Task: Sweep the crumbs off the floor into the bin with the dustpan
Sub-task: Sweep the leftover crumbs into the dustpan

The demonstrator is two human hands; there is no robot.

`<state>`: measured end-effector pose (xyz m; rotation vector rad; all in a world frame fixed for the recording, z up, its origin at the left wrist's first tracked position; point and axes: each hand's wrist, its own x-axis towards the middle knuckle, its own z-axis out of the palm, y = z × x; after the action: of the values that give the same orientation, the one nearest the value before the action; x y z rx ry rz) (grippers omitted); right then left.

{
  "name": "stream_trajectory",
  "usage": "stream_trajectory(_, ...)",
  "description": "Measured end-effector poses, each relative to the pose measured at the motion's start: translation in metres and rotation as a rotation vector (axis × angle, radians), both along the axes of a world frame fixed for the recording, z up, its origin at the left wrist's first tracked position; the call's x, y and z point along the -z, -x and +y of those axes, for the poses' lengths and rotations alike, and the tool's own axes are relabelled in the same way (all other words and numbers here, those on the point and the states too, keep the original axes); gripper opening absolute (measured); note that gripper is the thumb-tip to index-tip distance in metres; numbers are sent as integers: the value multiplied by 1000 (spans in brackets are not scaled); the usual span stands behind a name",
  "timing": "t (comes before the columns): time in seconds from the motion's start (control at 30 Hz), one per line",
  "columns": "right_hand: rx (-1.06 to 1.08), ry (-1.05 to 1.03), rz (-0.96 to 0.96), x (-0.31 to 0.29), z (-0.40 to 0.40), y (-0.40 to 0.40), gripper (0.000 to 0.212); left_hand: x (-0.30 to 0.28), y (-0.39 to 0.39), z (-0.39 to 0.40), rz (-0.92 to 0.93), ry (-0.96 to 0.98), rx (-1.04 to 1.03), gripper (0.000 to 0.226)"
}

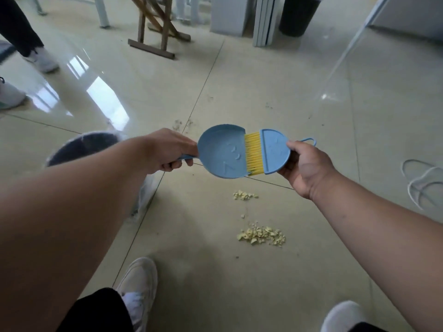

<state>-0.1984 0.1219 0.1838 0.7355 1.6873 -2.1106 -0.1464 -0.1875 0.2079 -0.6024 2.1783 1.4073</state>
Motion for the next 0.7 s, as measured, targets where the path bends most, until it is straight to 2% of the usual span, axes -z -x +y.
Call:
stream_trajectory(0.1, -2, -40, -49, 27, 13, 1, 12, 32, -1, 10, -47, -23, -10, 12)
stream_trajectory(0.4, -54, -233, -69, 114, 30, 18, 4, 133, -3, 7, -183, 14, -82, 13)
stream_trajectory(0.47, -87, -350, -70, 132, 30, 20, 7, 151, -6, 2, -220, 39, -102, 19)
stream_trajectory(0.6, -154, -638, -45, 167, 28, 23, 31, 177, -11, -3, -298, 79, -80, 55)
stream_trajectory(0.63, -199, -730, -14, 171, 27, 23, 34, 182, -13, -4, -306, 79, -76, 55)
stream_trajectory(0.7, -323, -927, 107, 177, 27, 22, 32, 191, -15, -5, -305, 80, -83, 39)
